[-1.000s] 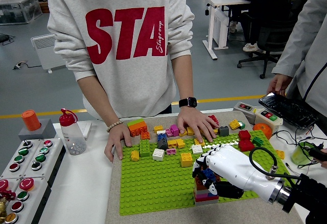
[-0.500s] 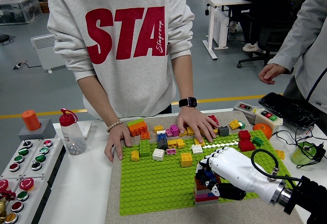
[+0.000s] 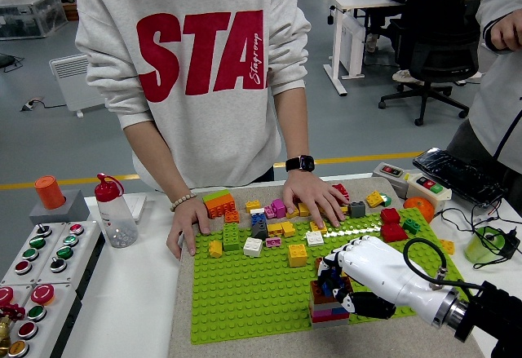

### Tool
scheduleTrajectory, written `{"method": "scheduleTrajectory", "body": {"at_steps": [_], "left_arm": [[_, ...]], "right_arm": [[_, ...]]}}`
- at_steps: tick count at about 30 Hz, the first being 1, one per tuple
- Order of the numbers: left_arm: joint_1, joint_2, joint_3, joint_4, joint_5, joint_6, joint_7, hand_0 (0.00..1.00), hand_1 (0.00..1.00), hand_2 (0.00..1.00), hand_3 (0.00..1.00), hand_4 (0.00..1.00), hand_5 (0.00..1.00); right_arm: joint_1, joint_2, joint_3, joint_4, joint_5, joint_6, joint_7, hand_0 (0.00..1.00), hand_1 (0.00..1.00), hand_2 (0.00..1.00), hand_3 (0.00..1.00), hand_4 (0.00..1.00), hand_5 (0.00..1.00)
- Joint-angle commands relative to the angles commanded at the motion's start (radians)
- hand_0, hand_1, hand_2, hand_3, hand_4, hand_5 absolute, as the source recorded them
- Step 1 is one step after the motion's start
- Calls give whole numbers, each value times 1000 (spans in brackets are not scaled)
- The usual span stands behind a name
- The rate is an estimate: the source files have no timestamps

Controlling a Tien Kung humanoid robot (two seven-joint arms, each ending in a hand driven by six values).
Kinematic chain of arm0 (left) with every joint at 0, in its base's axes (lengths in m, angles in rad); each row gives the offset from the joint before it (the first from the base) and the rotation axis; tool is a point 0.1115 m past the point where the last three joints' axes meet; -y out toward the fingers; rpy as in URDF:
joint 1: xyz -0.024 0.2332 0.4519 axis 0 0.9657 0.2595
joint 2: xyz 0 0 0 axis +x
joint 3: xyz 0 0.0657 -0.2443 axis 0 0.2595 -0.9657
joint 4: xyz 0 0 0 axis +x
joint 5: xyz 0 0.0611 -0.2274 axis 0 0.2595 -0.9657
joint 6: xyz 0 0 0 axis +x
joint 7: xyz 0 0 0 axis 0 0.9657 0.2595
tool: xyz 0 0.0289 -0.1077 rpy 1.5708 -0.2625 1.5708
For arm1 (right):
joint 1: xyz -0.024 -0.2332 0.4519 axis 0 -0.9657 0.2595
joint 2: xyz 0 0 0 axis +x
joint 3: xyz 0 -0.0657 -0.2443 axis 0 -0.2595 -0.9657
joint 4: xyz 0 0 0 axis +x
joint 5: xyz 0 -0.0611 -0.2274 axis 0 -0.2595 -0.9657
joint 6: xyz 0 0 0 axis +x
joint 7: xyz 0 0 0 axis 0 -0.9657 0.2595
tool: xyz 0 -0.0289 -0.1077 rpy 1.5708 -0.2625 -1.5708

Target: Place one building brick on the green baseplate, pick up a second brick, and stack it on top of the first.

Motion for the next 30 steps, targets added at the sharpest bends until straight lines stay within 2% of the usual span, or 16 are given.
{"method": "scheduleTrajectory", "body": {"at_steps": [15, 30], "left_arm": [[5, -1, -5, 0, 9, 1, 1, 664, 683, 697, 575, 297, 998], [5, -1, 0, 0, 5, 1, 0, 664, 682, 697, 574, 296, 998]], "right_arm": [[-6, 0, -1, 0, -3, 10, -12, 477, 496, 532, 521, 284, 208], [-13, 1, 1, 0, 4, 25, -27, 427, 468, 528, 521, 286, 206]]}}
